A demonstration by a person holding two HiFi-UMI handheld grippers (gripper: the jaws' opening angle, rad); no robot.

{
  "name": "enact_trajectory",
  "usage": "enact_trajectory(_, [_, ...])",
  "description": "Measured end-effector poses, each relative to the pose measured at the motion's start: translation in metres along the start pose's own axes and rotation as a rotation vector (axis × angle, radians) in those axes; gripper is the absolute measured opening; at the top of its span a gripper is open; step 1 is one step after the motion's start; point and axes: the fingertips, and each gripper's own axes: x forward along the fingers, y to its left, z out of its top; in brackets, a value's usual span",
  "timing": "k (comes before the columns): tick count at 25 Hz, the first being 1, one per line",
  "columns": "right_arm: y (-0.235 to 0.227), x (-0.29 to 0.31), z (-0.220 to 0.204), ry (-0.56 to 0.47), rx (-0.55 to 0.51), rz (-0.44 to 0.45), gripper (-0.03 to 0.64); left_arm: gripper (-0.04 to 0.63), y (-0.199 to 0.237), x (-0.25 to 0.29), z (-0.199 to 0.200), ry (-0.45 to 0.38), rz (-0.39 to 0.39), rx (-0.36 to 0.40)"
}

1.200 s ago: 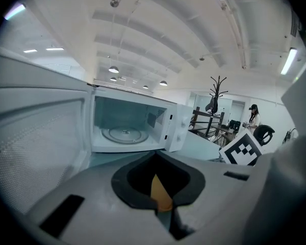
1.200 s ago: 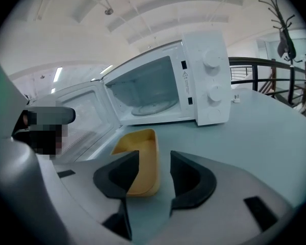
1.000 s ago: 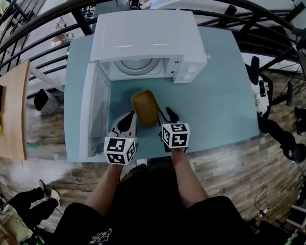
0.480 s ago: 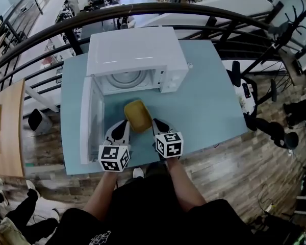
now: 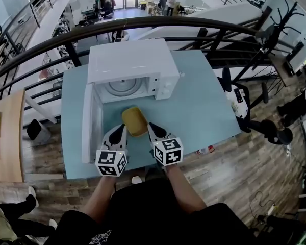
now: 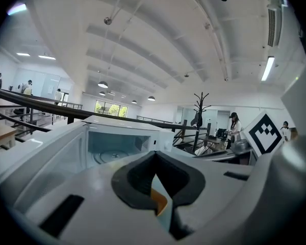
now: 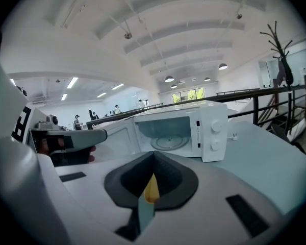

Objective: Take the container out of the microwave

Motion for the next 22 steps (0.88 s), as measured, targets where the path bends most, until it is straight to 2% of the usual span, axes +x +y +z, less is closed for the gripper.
enact_trajectory(9, [0.002,-0.034,0.032,-0.079,-0.039,0.024,0.006,0.006,-0.018,-0.009,0.016,-0.052,0.008,0.004])
enact_trajectory(16, [-0.017,-0.045,0.041,-0.069,-0.062,0.065,0.006,0.006,-0.023,-0.004,0.031,-0.074,0.063,0.001])
enact_trajectory(22, [-0.031,-0.059,0.059,-0.105,-0.06,0.102,0.006,0.006,-0.03,-0.006,0.049,-0.111,0.097,0.019])
